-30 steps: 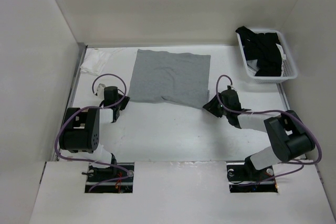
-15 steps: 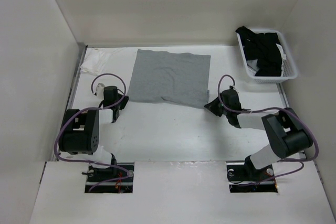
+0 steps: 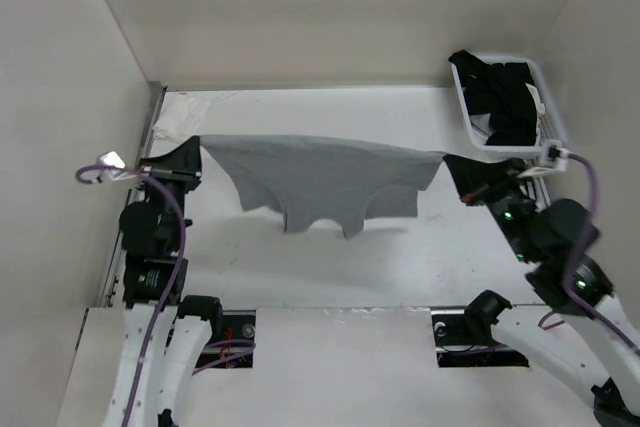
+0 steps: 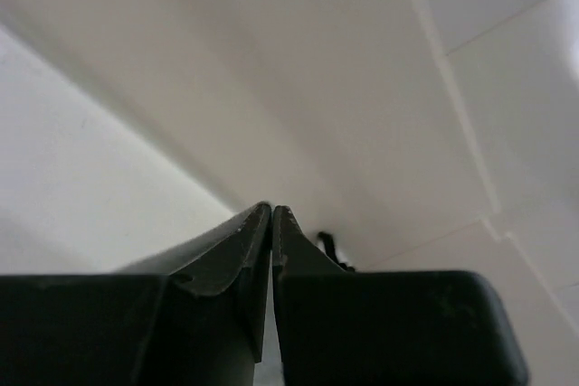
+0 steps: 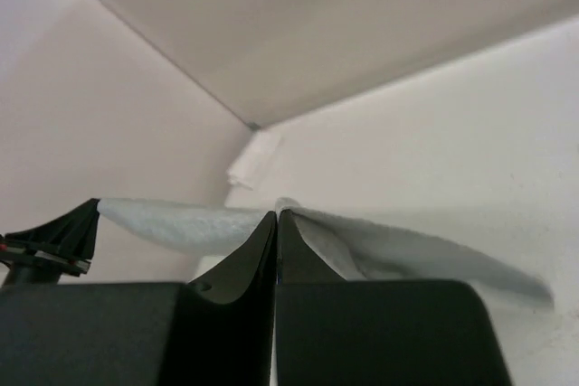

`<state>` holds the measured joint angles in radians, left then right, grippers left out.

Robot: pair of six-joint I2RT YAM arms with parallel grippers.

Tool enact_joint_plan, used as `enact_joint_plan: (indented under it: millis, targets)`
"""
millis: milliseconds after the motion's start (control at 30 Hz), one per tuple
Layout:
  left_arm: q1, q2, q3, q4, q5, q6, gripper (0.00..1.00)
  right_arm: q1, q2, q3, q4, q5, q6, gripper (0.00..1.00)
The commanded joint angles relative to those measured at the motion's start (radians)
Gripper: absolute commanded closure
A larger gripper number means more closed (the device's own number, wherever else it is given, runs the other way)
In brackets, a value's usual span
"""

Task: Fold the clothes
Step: Fold the tank top

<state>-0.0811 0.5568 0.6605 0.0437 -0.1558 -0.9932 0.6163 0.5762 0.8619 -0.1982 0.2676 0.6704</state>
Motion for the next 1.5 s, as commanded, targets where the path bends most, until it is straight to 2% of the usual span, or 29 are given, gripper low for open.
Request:
enact_joint_plan:
  millis: [0,133,267,333,433,533,633,800,933,1033,1100,1467]
  targets:
    - [-0.003,-0.119,0.147,-0.207,-0.033,0.08,1.0,0.113,-0.07,0.168,-0.269,0.175,-0.1,1.0]
    - [-0.012,-0.162,0.231,-0.3,-0.031,0.114,1.0,0.245,-0.073,0.272,-0.352,0.254,-0.112,0.99]
    - [-0.013,-0.12,0.177,-0.303,-0.019,0.116,1.0,0.276,-0.018,0.218,-0.328,0.259,-0.117,0.99]
    - [-0.015,-0.081,0.131,-0.294,-0.008,0.108,1.0,0.225,0.023,0.155,-0.285,0.21,-0.109,0.98]
    - [-0.003,0.023,0.038,-0.236,-0.004,0.111,1.0,0.098,0.124,0.056,-0.166,0.049,-0.089,0.98]
    - [0.013,0.2,-0.031,-0.107,-0.011,0.105,1.0,-0.09,0.328,-0.017,0.012,-0.179,-0.049,0.98]
    - [0.028,0.491,-0.007,0.063,-0.033,0.096,1.0,-0.213,0.592,0.001,0.181,-0.283,-0.014,0.98]
    - [0.042,0.949,0.203,0.211,-0.019,0.076,1.0,-0.341,1.028,0.265,0.249,-0.346,-0.011,0.99]
    - [0.053,1.12,0.405,0.188,0.012,0.067,1.0,-0.41,1.201,0.464,0.211,-0.39,-0.014,1.0]
    - [0.057,1.138,0.488,0.15,0.03,0.07,1.0,-0.441,1.235,0.532,0.177,-0.404,-0.017,1.0]
    - [0.054,1.112,0.473,0.151,0.033,0.071,1.0,-0.445,1.216,0.511,0.181,-0.406,-0.012,1.0]
    - [0.057,0.838,0.047,0.306,0.062,0.005,1.0,-0.399,0.901,0.007,0.379,-0.361,0.049,1.0]
